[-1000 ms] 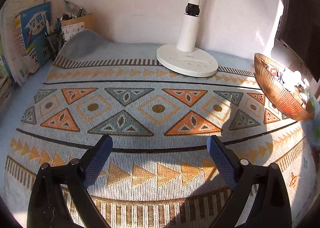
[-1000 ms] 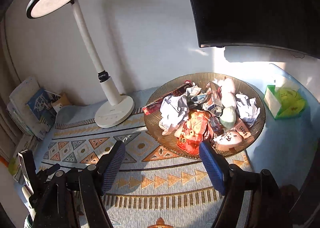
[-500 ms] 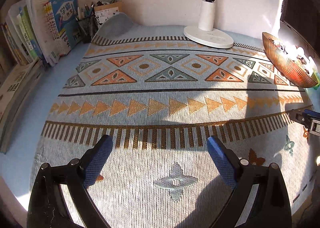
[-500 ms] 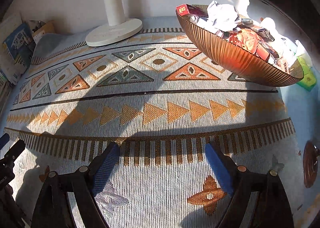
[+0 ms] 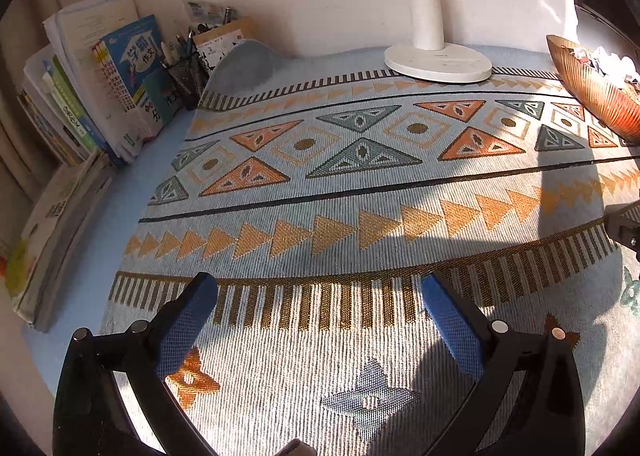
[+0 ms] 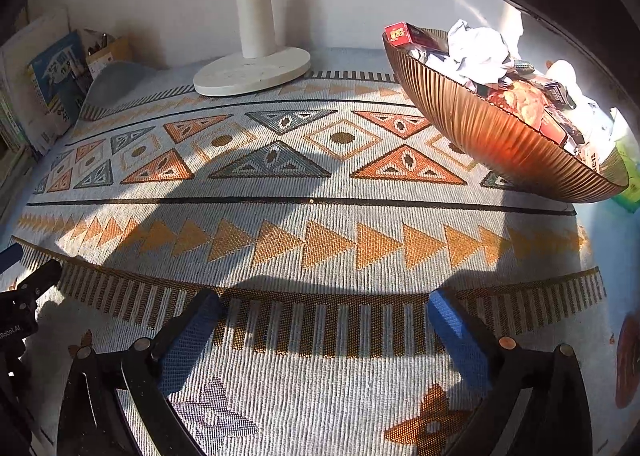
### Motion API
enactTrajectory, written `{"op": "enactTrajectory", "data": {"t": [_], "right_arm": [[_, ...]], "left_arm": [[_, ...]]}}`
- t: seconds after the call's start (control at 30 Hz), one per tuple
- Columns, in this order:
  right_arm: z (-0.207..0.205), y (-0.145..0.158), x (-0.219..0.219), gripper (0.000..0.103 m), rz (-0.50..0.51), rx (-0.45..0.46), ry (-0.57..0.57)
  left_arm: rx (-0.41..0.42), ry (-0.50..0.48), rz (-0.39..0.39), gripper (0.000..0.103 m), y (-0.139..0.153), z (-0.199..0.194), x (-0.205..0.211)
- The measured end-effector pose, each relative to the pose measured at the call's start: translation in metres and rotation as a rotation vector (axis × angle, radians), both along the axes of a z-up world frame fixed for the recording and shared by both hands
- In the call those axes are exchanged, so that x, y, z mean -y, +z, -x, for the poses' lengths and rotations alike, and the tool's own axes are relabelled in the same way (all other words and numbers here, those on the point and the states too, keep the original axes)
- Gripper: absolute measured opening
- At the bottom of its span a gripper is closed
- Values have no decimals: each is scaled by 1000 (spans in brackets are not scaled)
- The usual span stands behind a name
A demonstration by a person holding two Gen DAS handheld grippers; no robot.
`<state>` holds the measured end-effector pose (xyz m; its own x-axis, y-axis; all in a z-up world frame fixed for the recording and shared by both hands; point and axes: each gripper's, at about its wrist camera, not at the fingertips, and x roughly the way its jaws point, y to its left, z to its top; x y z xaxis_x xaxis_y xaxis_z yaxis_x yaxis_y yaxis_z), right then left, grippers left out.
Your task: Organize objects
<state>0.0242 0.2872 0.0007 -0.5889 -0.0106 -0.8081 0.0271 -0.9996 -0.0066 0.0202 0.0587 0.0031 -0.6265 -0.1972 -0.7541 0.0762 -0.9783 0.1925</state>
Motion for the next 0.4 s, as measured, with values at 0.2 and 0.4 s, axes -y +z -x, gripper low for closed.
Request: {"op": "enactTrajectory", "data": {"t": [0.2, 0.4], "right_arm": [[0, 0, 0, 103, 1, 0, 0], [0, 0, 0, 103, 1, 0, 0]], "left_arm": [[26, 56, -200, 103, -8, -1, 26], [24, 47, -205, 103, -9, -1, 26]]}}
